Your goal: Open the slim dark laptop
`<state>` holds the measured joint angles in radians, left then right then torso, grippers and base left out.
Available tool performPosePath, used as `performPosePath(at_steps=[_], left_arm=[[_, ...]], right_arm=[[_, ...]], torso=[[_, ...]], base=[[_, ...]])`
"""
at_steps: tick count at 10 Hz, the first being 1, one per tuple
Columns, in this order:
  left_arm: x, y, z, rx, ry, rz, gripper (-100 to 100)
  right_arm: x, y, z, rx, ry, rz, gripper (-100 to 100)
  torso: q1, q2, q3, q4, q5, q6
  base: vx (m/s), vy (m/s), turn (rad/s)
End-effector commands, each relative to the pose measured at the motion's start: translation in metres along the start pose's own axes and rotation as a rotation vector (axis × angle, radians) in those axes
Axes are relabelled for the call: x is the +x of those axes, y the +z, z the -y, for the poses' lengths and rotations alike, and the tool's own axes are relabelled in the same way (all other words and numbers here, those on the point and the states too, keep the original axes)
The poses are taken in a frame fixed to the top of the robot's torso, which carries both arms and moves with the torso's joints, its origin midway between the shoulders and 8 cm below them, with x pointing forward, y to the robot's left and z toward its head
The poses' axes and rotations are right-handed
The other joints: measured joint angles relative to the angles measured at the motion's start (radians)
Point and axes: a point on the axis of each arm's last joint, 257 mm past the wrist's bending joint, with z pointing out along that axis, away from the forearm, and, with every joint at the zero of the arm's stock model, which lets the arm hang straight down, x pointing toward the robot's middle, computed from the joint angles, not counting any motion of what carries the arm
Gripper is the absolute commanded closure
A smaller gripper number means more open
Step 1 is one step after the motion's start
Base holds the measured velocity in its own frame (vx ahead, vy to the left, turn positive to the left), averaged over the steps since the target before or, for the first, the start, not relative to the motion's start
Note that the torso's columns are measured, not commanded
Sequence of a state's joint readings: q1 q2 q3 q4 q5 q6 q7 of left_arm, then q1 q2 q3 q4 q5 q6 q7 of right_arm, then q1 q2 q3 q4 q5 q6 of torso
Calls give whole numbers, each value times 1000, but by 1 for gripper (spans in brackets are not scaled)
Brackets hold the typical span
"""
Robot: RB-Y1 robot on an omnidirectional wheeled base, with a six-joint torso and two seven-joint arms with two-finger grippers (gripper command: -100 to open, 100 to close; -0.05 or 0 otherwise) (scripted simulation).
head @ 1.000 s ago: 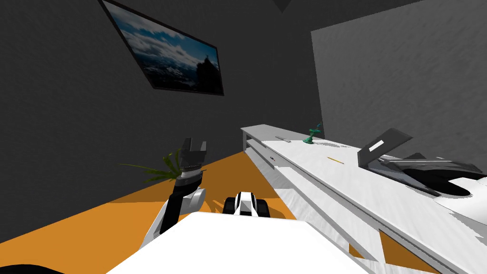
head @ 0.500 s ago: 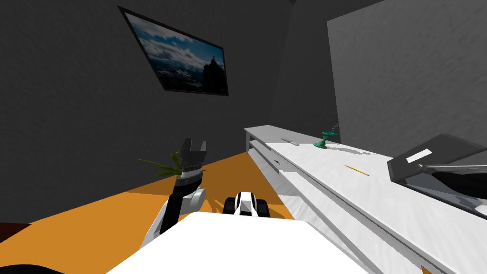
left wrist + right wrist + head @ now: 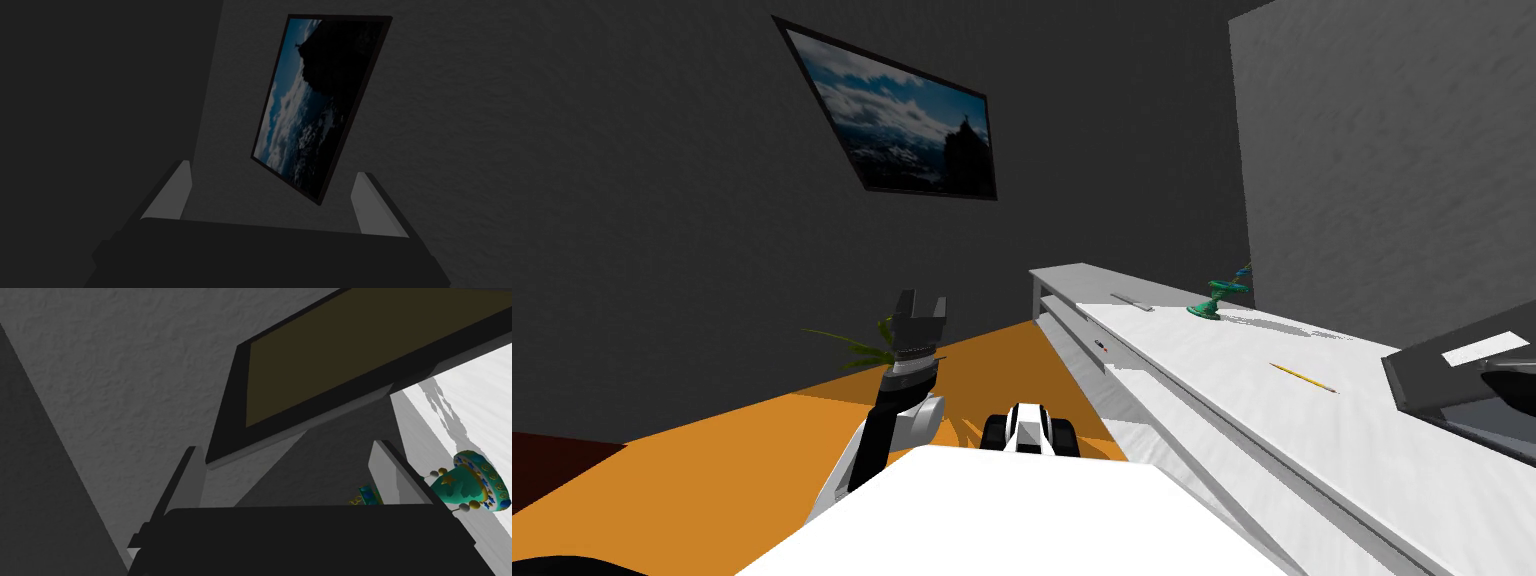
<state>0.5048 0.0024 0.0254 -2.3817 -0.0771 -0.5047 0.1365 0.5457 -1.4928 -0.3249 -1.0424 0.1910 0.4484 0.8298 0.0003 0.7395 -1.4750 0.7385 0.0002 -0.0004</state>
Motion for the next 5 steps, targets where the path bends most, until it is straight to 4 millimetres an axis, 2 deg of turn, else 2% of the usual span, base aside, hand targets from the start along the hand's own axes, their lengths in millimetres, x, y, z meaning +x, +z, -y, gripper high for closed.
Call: performPosePath(at_steps=[1, 2, 4, 5], left_arm=[[0, 0, 0, 0, 0, 0, 0], [0, 0, 0, 0, 0, 0, 0], [0, 0, 0, 0, 0, 0, 0], [0, 0, 0, 0, 0, 0, 0]], right_arm=[[19, 3, 22, 47, -78, -47, -100], [15, 2, 16, 34, -60, -35, -100], [14, 3, 20, 37, -63, -37, -100], [13, 3, 20, 37, -63, -36, 100]], torso=[[0, -2, -1, -1, 0, 0], [-1, -3, -2, -1, 0, 0], [-4, -2, -1, -1, -1, 0], [-2, -1, -1, -1, -1, 0]], base=[[48, -19, 90], [21, -9, 8], [25, -60, -19], [4, -14, -14]])
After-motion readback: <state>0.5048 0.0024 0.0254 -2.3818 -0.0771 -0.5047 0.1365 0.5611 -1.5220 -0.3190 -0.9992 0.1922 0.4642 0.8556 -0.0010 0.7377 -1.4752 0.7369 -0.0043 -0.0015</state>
